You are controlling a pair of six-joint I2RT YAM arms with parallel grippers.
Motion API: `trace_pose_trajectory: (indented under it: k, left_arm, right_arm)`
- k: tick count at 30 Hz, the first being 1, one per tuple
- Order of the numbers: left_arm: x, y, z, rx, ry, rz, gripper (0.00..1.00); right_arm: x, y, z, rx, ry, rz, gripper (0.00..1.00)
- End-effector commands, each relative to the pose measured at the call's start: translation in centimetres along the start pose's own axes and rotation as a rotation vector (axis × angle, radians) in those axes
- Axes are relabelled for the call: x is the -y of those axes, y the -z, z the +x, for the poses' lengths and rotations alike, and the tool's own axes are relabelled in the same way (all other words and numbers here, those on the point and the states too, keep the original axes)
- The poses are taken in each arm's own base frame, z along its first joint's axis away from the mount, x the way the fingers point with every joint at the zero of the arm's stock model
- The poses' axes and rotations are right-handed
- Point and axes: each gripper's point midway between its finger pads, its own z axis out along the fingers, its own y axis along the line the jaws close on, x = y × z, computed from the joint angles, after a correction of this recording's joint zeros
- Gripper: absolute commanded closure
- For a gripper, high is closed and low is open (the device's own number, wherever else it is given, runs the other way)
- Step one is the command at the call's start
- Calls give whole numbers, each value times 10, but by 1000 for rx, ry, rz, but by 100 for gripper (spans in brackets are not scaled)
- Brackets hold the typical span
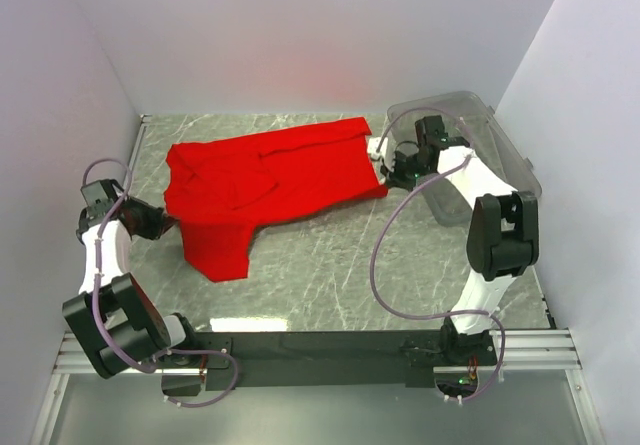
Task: Fold and stack the t-shirts
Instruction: Fold the tshirt
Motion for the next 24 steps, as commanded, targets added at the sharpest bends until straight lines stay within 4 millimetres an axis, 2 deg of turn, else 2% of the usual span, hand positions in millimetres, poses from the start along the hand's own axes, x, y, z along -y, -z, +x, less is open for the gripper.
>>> trace_pose_trajectory:
  k: [1, 3, 8, 12, 16, 17, 21, 24]
  left_arm:
    - [26, 9, -14, 13, -31, 76, 99]
    - [34, 10, -18, 12, -28, 100, 99]
    - [43, -3, -24, -22, 10, 126, 99]
    - [54, -14, -38, -32, 37, 145, 99]
    - [60, -30, -53, -53, 57, 139, 99]
    - [67, -30, -59, -45, 56, 149, 99]
    - [72, -40, -71, -53, 56, 140, 99]
    - [73, -46, -76, -60, 61, 135, 99]
  right_arm:
    - [38, 14, -26, 84, -47, 109, 100]
    - [51, 16, -31, 93, -71, 149, 100]
    - [82, 14, -36, 99, -166, 219, 100]
    - [104, 0, -37, 76, -201, 259, 100]
    - [118, -15, -32, 47, -245, 292, 100]
    - [121, -21, -23, 21, -270, 304, 100]
    - [136, -26, -17, -5, -297, 347, 100]
    - [140, -30, -16, -4, -308, 357, 100]
